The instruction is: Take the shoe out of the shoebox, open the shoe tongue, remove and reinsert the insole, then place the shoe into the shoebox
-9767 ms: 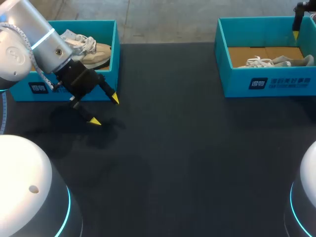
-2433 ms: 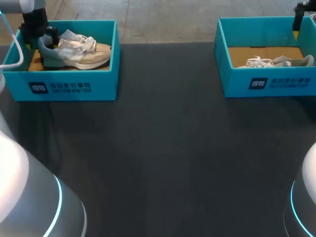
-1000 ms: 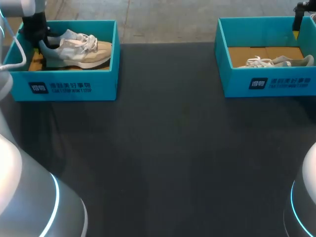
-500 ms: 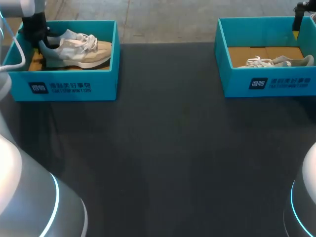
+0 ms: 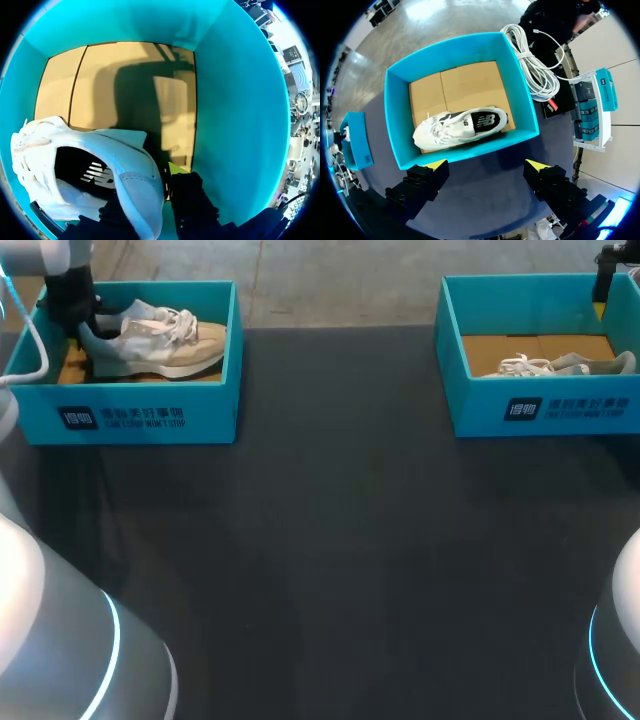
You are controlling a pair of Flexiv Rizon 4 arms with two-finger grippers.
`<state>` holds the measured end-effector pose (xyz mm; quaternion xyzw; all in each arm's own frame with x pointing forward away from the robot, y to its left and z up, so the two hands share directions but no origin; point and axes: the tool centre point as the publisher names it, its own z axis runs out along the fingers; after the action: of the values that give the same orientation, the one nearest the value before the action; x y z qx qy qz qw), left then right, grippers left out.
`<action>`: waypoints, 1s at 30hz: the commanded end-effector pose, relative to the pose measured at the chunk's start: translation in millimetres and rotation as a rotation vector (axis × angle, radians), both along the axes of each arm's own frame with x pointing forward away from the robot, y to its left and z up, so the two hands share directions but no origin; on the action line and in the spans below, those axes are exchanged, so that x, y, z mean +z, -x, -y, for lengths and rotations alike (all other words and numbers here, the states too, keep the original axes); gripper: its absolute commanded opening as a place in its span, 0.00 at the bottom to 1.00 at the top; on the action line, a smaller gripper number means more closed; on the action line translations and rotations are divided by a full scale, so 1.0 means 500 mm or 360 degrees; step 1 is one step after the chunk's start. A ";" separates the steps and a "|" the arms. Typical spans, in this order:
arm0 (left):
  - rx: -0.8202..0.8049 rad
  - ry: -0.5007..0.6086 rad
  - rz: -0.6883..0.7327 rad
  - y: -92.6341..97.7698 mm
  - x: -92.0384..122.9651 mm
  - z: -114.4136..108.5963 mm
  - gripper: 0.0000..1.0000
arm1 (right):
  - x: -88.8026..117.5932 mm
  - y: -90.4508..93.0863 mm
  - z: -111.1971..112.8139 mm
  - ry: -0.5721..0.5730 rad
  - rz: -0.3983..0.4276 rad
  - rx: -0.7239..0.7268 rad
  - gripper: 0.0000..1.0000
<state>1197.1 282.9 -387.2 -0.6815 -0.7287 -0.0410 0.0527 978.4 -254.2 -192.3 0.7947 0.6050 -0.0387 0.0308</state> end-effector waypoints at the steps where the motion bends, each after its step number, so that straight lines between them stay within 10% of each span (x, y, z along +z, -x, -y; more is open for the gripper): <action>1: 0.0001 0.0004 0.0009 0.016 0.006 0.001 0.00 | 0.000 0.000 0.000 0.0001 0.0000 -0.0001 1.00; 30: 0.0076 -0.0039 0.0216 0.108 0.233 0.016 0.00 | 0.000 0.000 0.000 0.0001 0.0000 -0.0001 1.00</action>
<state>1174.2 281.3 -295.7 -0.6592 -0.7481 -0.0667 0.0368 978.4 -254.2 -192.2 0.7947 0.6050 -0.0387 0.0308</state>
